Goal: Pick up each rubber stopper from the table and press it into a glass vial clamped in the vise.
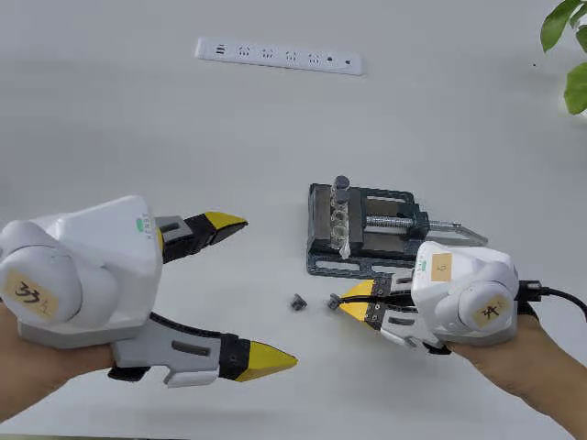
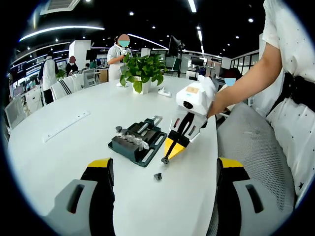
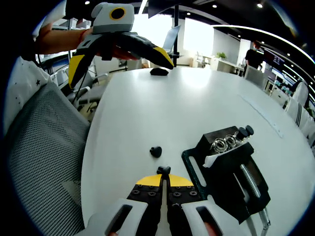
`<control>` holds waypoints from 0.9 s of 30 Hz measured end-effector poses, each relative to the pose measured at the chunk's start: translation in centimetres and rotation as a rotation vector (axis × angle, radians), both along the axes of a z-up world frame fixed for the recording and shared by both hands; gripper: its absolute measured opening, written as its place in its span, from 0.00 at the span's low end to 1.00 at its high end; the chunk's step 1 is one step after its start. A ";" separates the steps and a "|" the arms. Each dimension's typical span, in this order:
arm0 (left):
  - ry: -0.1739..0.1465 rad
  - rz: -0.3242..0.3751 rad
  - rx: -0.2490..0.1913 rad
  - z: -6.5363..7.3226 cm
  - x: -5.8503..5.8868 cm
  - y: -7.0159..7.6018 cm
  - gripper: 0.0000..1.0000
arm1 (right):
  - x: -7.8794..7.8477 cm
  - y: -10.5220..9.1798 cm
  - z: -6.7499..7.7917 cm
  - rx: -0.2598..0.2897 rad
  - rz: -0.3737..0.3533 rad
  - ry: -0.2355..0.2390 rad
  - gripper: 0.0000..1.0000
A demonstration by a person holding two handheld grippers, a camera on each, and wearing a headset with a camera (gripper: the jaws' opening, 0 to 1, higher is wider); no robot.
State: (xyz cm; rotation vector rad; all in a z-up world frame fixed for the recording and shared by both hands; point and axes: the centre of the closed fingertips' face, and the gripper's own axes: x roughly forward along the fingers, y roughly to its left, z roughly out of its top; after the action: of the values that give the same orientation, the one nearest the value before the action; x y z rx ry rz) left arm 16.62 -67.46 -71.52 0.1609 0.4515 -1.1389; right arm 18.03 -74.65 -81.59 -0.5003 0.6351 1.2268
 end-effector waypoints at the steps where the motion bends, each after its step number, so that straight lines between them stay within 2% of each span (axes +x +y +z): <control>1: 0.000 0.005 -0.002 0.1 0.1 0.0 0.84 | 0.1 -0.1 0.5 0.010 -0.011 -0.005 0.00; 4: -0.014 0.012 -0.007 0.4 0.3 -0.3 0.82 | 0.4 -0.1 2.3 0.069 -0.058 -0.015 0.00; 7: -0.036 0.018 -0.010 0.9 0.7 -0.5 0.80 | 0.6 -0.5 4.0 0.093 -0.087 -0.035 0.00; 10: -0.052 0.027 -0.017 1.4 1.1 -0.8 0.78 | 1.1 -0.6 5.9 0.140 -0.129 -0.048 0.00; 11: -0.068 0.029 -0.018 1.7 1.3 -1.0 0.77 | 1.2 -0.6 6.6 0.152 -0.142 -0.053 0.00; 18: -0.112 0.048 -0.031 3.2 2.0 -2.1 0.66 | 1.5 -0.4 10.5 0.204 -0.188 -0.097 0.00; 19: -0.115 0.054 -0.035 3.5 2.2 -2.2 0.63 | 1.6 -0.3 10.9 0.210 -0.192 -0.101 0.00; 21: -0.155 0.054 -0.043 4.4 2.5 -2.6 0.57 | 1.6 -0.1 11.7 0.223 -0.202 -0.106 0.00; 27: -0.191 0.075 -0.054 5.7 3.1 -3.4 0.45 | 1.6 0.4 13.6 0.263 -0.244 -0.112 0.00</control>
State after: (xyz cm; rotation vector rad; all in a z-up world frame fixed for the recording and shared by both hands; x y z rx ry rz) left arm 19.75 -70.88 -65.81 0.2019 0.2554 -1.0500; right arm 19.64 -74.26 -68.01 -0.2604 0.4183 1.0241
